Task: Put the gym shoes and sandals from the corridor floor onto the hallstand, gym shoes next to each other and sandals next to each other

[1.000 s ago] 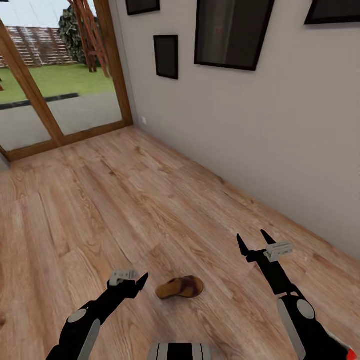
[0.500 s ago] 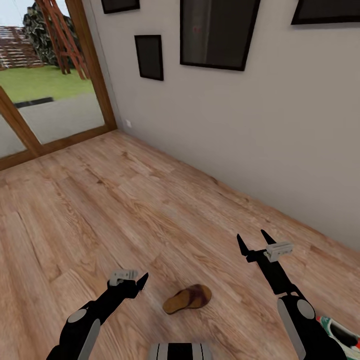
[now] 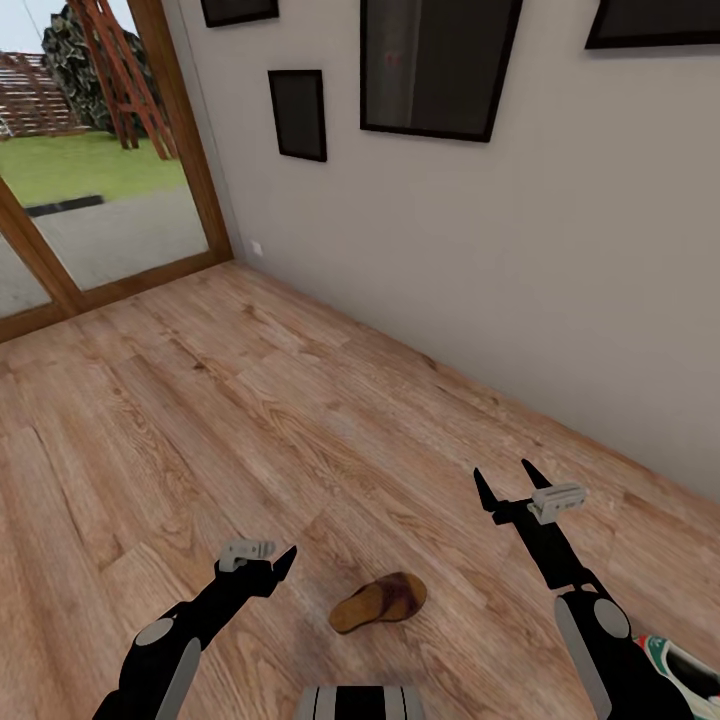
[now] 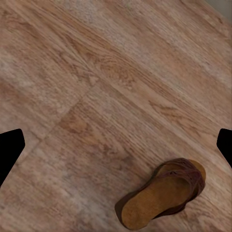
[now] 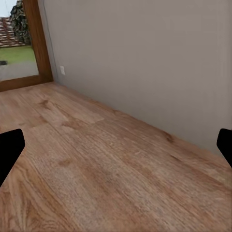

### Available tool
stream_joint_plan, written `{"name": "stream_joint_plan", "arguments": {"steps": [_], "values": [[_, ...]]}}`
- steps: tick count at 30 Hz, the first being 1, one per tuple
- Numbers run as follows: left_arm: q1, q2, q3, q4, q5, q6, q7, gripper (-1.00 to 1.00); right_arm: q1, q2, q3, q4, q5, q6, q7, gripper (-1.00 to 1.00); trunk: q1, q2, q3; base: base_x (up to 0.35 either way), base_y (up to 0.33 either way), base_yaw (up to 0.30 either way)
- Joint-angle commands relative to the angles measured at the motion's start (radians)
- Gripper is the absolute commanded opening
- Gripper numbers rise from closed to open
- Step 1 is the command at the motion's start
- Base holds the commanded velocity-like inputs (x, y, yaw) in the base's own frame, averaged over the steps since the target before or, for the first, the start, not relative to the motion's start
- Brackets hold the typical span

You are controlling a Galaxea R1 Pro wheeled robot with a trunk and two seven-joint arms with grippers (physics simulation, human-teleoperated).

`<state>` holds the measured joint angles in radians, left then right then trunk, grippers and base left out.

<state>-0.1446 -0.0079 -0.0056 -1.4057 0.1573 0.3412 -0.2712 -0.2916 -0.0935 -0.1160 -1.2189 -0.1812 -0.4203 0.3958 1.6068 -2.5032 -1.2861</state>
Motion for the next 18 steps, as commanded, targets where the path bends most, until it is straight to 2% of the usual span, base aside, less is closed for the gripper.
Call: {"name": "stream_joint_plan", "arguments": {"steps": [1,18], "values": [[0.000,0.000,0.001,-0.001,0.010,0.009,-0.001,1.00,0.000,0.000,-0.001,0.001,-0.011,0.000,0.009,1.00,0.000,0.000,-0.001,0.055,0.001,0.000],[0.001,0.000,0.002,-0.002,0.010,0.009,-0.001,1.00,-0.001,0.000,-0.002,0.000,-0.009,0.000,0.008,1.00,0.000,0.000,-0.001,0.017,0.000,0.000]]}}
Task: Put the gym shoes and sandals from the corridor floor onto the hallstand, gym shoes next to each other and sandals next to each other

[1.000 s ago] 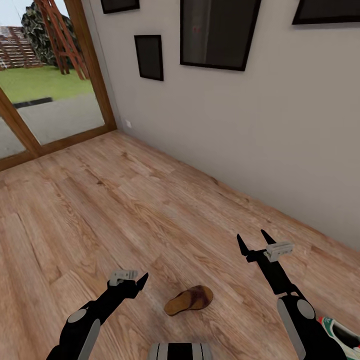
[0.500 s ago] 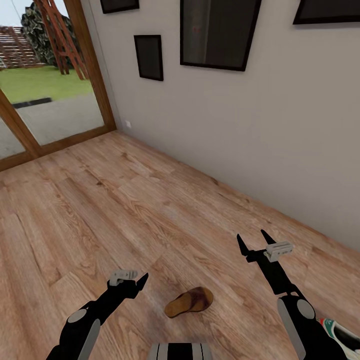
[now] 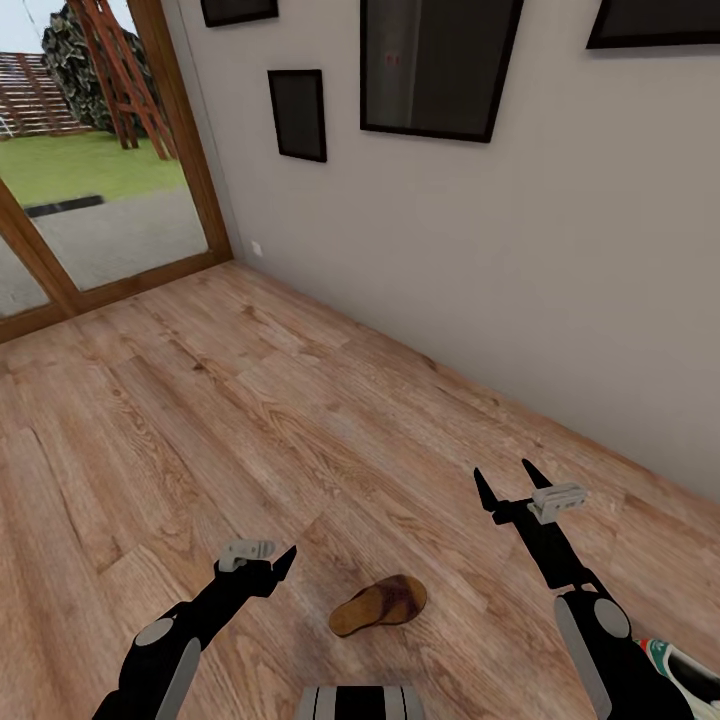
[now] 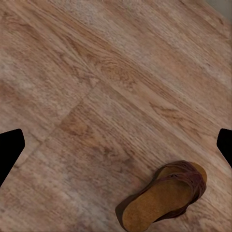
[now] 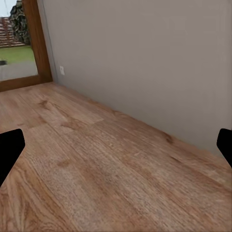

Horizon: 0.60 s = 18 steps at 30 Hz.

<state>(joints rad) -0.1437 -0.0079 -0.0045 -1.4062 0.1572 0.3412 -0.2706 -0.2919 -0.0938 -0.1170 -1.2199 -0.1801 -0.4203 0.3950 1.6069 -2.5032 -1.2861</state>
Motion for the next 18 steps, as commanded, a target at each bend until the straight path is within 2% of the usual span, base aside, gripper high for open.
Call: {"name": "stream_joint_plan", "arguments": {"steps": [1,18], "values": [[0.000,0.000,0.001,-0.001,0.010,0.009,-0.001,1.00,0.000,0.000,-0.001,0.001,-0.011,0.000,0.009,1.00,0.000,0.000,-0.001,0.000,0.000,0.000],[0.000,-0.001,0.004,0.001,0.009,0.009,0.000,1.00,0.000,-0.001,-0.005,0.002,-0.023,0.000,0.008,1.00,0.000,0.000,-0.001,0.000,0.000,0.000]]}}
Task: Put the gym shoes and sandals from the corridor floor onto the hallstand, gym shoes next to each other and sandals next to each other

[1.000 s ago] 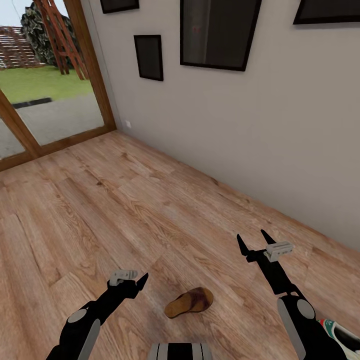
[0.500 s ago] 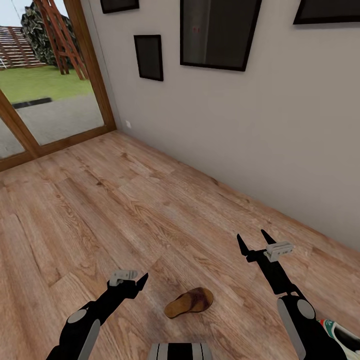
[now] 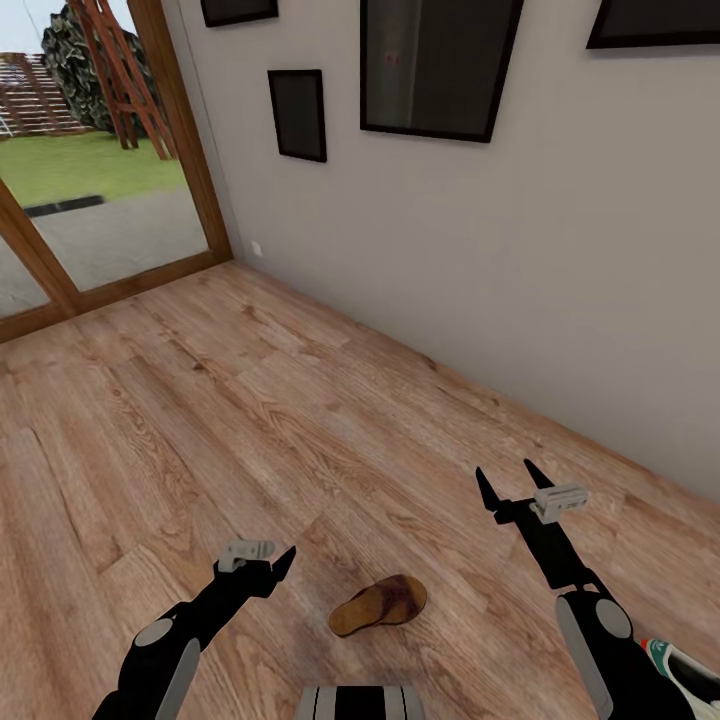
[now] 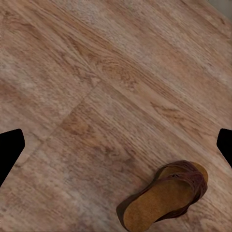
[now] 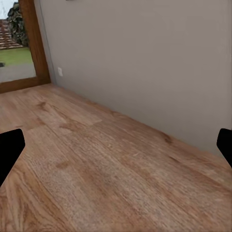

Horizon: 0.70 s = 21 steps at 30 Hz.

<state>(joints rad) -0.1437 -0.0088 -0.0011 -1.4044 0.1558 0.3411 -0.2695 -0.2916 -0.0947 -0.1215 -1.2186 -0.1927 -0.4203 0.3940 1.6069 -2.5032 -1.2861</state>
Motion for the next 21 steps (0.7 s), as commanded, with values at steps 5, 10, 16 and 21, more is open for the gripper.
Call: {"name": "stream_joint_plan", "arguments": {"steps": [5,10,16,21], "values": [[0.002,0.001,-0.002,-0.004,0.011,0.009,-0.007,1.00,0.000,0.001,0.000,0.017,-0.010,0.000,0.009,1.00,0.000,0.000,-0.001,0.000,0.000,-0.025],[0.006,0.006,-0.002,-0.005,0.011,0.006,-0.012,1.00,0.000,0.001,0.000,0.055,-0.010,0.000,0.009,1.00,0.000,0.000,-0.001,0.000,0.000,-0.233],[0.052,0.008,-0.003,-0.005,0.011,-0.005,-0.015,1.00,0.000,0.001,0.000,0.061,-0.010,0.000,0.009,1.00,0.000,0.000,-0.001,0.000,0.000,-0.290],[0.067,0.010,-0.007,-0.004,0.009,-0.007,-0.016,1.00,0.000,0.001,0.000,0.062,-0.010,0.000,0.009,1.00,0.000,0.000,-0.001,0.000,0.000,-0.299]]}}
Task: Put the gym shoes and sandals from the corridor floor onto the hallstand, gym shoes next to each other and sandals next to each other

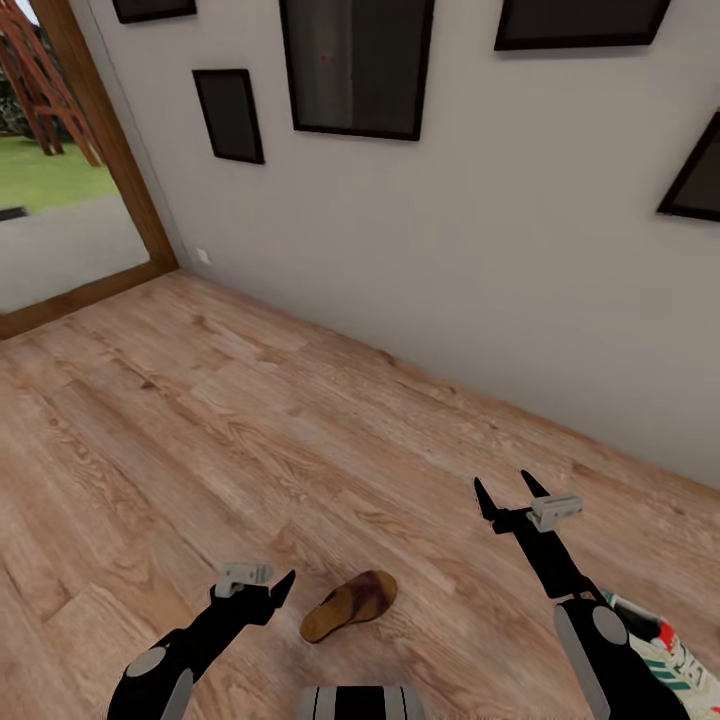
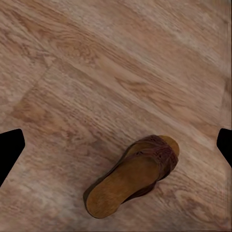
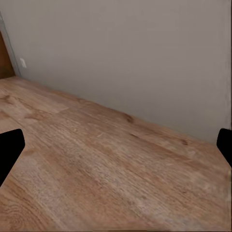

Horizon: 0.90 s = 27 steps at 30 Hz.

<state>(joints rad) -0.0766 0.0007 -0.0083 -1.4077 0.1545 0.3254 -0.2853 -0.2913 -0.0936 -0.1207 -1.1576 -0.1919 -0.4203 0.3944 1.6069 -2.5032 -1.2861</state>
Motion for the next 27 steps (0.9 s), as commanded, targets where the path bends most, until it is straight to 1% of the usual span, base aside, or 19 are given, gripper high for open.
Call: {"name": "stream_joint_plan", "arguments": {"steps": [1,4,6,7,8,9,12,13,14,21,23,26,27], "values": [[0.001,0.001,-0.005,-0.001,0.010,0.008,-0.001,1.00,-0.001,0.000,-0.001,0.001,-0.011,0.000,0.009,1.00,0.000,0.000,-0.001,0.000,0.000,-0.300],[0.003,0.005,-0.023,-0.001,-0.001,0.000,-0.001,1.00,-0.001,0.000,-0.001,0.001,-0.011,0.000,0.009,1.00,0.000,0.000,-0.001,0.000,0.000,-0.300],[0.004,0.016,-0.031,-0.001,-0.028,-0.019,-0.001,1.00,0.000,0.000,-0.001,0.001,-0.011,0.000,0.009,1.00,0.000,0.000,-0.001,0.000,0.000,-0.300],[0.005,0.026,-0.035,-0.001,-0.054,-0.037,-0.001,1.00,-0.001,0.000,0.000,0.001,-0.011,0.000,0.009,1.00,0.000,0.000,-0.001,0.000,0.000,-0.292],[0.006,0.037,-0.038,0.001,-0.093,-0.067,-0.001,1.00,-0.001,0.000,0.000,0.001,-0.011,0.000,0.009,1.00,0.000,0.000,-0.001,0.000,0.000,-0.254],[0.007,0.039,-0.038,0.001,-0.105,-0.075,-0.001,1.00,-0.001,0.000,0.000,0.001,-0.011,0.000,0.009,1.00,0.000,0.000,-0.001,0.000,0.000,-0.234],[0.007,0.047,-0.040,0.003,-0.173,-0.109,-0.001,1.00,-0.001,0.000,0.000,0.001,-0.011,0.000,0.008,1.00,0.000,0.000,-0.001,0.000,0.000,-0.160],[0.007,0.048,-0.040,0.003,-0.183,-0.112,-0.001,1.00,-0.001,0.000,0.000,0.001,-0.011,0.000,0.008,1.00,0.000,0.000,-0.001,0.000,0.000,-0.100],[0.007,0.049,-0.040,0.004,-0.211,-0.118,-0.001,1.00,-0.001,0.000,0.000,0.001,-0.011,0.000,0.008,1.00,0.000,0.000,-0.001,0.000,0.000,-0.051],[0.007,0.053,-0.039,0.005,-0.267,-0.129,-0.001,1.00,0.000,0.000,0.000,0.001,-0.011,0.000,0.008,1.00,0.000,0.000,-0.001,0.000,0.000,-0.021],[0.007,0.056,-0.040,0.005,-0.274,-0.130,-0.001,1.00,-0.001,0.000,0.000,0.001,-0.011,0.000,0.008,1.00,0.000,0.000,-0.001,0.000,0.000,-0.065],[0.007,0.076,-0.040,0.007,-0.278,-0.130,-0.002,1.00,-0.001,0.000,0.000,0.001,-0.011,0.000,0.008,1.00,0.000,0.000,0.001,0.000,0.000,-0.196],[0.008,0.079,-0.041,0.009,-0.279,-0.130,-0.002,1.00,-0.001,0.000,0.000,0.001,-0.011,0.000,0.008,1.00,0.000,0.000,0.001,0.000,0.000,-0.244]]}}
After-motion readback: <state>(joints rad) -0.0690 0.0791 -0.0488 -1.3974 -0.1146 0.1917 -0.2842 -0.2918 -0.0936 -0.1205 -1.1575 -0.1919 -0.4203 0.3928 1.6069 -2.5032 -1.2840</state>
